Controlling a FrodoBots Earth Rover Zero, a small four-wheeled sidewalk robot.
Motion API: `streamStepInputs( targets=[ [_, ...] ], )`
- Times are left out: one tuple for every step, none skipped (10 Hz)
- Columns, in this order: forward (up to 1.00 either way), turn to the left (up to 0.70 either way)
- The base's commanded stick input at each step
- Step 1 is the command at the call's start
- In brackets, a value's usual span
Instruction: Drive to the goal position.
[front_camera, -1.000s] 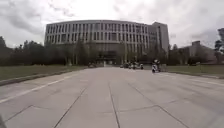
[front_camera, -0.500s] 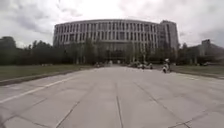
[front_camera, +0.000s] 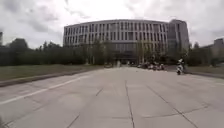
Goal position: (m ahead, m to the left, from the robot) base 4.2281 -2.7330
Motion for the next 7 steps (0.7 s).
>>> streamStepInputs(
  targets=[
    [1.00,0.02],
    [1.00,0.02],
    [1.00,0.02],
    [1.00,0.02],
    [1.00,0.02],
    [1.00,0.02],
    [1.00,0.02]
  ],
)
